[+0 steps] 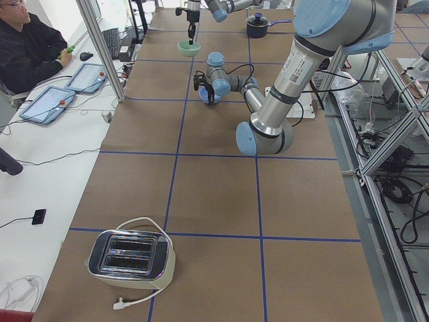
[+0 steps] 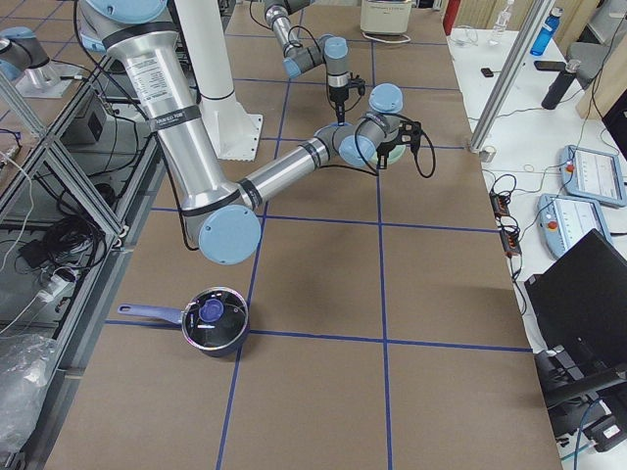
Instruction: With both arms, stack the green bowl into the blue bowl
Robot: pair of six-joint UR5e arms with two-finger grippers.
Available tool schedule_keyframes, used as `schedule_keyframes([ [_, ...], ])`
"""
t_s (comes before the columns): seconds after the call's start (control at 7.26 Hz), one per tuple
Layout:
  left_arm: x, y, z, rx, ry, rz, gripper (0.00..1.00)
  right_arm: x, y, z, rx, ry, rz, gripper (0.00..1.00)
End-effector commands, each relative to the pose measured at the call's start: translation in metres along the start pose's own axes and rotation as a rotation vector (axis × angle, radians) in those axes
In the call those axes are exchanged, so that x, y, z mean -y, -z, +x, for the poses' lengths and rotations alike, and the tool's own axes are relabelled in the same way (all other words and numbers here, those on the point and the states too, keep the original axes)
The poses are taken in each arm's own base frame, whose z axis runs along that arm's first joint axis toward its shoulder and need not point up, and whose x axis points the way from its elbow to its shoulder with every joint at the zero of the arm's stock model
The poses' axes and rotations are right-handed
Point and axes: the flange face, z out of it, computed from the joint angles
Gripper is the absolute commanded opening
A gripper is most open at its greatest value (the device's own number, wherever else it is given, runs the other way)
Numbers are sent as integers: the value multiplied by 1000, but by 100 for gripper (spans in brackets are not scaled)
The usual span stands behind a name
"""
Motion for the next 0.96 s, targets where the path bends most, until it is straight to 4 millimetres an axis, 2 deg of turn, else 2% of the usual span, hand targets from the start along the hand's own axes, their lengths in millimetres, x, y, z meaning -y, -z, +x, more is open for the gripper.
schedule_keyframes([
  [0.0, 2, 25, 5, -41, -17, 6, 97, -4, -5, -7, 3, 9, -9, 0],
  [0.14, 22, 52, -16, -56, -10, 0, 97, -6, -6, -15, 10, 18, -9, 0],
  [0.28, 51, 93, -51, -71, -54, -24, 97, -15, -13, -32, 16, -23, -12, 0],
  [0.41, 75, 131, -93, -54, -91, -24, 97, -38, -24, -60, 27, -34, -6, 0],
  [0.55, 93, 172, -127, -43, -164, -14, 97, -62, -37, -79, 32, -55, -9, 0],
  [0.83, 126, 235, -217, -22, -223, 0, 97, -102, -69, -106, 19, -56, 2, 0],
])
